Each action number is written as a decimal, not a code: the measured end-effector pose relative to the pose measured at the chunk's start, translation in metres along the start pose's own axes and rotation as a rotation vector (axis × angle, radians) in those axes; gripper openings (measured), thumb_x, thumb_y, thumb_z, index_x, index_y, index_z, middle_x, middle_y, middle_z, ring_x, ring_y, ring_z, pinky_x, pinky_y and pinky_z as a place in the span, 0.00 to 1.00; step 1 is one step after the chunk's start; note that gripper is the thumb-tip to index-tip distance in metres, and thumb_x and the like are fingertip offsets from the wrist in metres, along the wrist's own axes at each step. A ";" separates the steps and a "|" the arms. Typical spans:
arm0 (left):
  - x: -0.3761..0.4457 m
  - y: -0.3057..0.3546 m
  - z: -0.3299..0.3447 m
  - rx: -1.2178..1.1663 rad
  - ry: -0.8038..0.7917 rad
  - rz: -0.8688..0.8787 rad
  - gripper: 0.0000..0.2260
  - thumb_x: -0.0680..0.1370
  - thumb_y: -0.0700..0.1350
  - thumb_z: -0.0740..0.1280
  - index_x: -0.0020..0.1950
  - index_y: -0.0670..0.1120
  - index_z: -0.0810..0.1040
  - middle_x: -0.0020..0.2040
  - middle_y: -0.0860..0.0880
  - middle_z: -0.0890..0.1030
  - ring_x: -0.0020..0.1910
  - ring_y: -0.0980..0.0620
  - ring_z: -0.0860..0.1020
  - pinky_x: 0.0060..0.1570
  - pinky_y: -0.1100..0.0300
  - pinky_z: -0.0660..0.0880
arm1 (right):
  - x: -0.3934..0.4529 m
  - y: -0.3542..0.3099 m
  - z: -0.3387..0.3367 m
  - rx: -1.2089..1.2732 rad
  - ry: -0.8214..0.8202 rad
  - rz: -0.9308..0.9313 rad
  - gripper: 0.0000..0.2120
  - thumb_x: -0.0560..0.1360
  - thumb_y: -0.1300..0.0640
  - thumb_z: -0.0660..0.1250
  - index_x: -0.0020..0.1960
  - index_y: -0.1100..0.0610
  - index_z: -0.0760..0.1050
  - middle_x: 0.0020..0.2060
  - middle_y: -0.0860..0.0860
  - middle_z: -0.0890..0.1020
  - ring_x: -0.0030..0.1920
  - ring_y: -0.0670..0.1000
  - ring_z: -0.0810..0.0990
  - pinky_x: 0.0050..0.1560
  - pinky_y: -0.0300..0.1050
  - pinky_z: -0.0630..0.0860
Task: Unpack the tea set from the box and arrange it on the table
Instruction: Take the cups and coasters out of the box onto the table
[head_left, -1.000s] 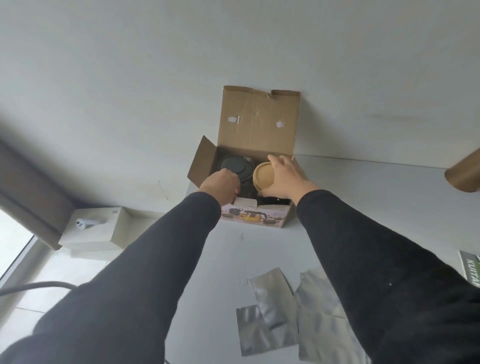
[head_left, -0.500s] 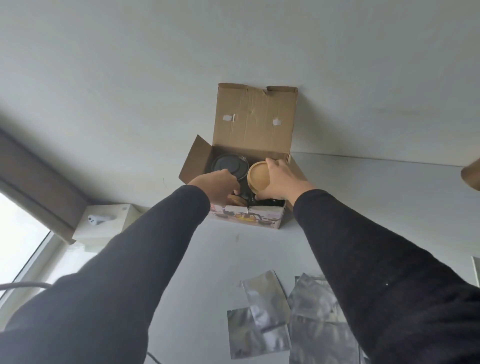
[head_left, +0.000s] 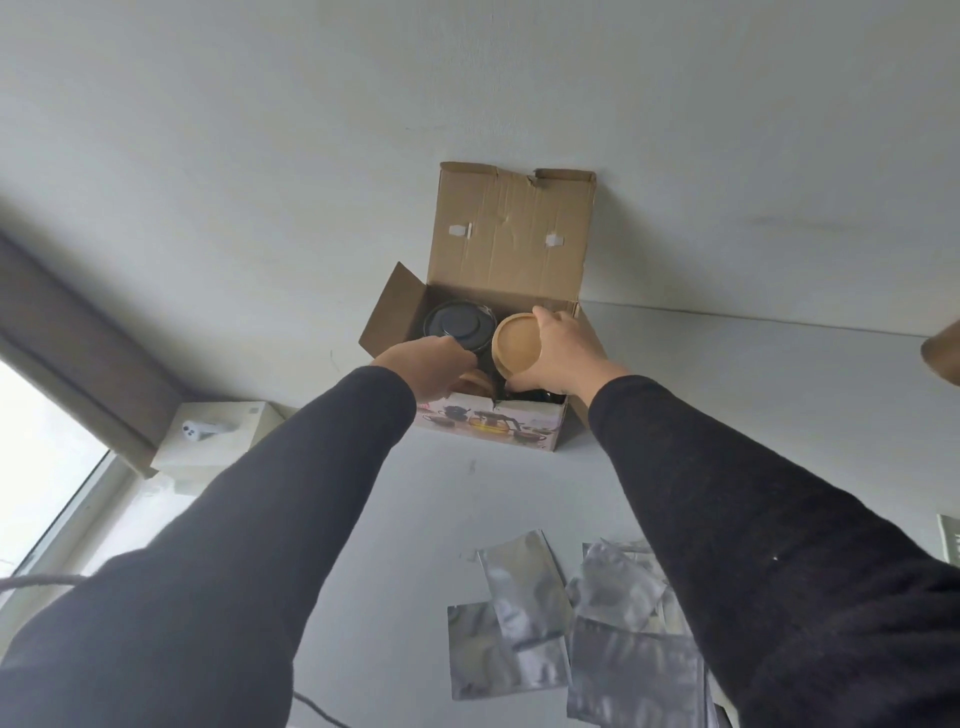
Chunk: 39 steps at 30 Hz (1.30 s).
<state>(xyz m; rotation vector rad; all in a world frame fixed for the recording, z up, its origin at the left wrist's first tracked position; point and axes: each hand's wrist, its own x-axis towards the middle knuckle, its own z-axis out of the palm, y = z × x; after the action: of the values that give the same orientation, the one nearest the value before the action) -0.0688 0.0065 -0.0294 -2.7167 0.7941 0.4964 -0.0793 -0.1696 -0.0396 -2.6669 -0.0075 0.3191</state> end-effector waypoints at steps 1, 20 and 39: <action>-0.003 -0.001 -0.002 -0.033 0.015 -0.015 0.11 0.81 0.40 0.60 0.63 0.43 0.73 0.56 0.44 0.79 0.53 0.45 0.79 0.48 0.58 0.74 | -0.003 -0.002 -0.004 -0.010 0.026 -0.006 0.52 0.60 0.43 0.78 0.74 0.58 0.55 0.70 0.57 0.65 0.68 0.59 0.67 0.65 0.54 0.69; 0.008 0.097 -0.095 -0.762 0.370 -0.332 0.14 0.82 0.38 0.55 0.65 0.36 0.73 0.62 0.40 0.76 0.61 0.42 0.76 0.59 0.56 0.74 | -0.108 0.061 -0.093 -0.059 0.309 0.250 0.46 0.64 0.47 0.77 0.72 0.59 0.56 0.66 0.59 0.65 0.66 0.59 0.63 0.62 0.51 0.68; 0.225 0.306 -0.064 -1.260 0.170 -0.522 0.13 0.79 0.38 0.60 0.60 0.33 0.76 0.56 0.35 0.80 0.56 0.36 0.79 0.54 0.48 0.78 | -0.042 0.353 -0.107 -0.039 0.147 0.481 0.49 0.65 0.50 0.76 0.75 0.59 0.49 0.69 0.58 0.60 0.68 0.58 0.59 0.63 0.50 0.67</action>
<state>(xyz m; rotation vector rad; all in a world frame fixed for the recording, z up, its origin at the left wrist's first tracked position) -0.0463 -0.3699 -0.1076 -3.9005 -0.4556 0.8235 -0.1124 -0.5359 -0.0914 -2.6953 0.6857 0.2713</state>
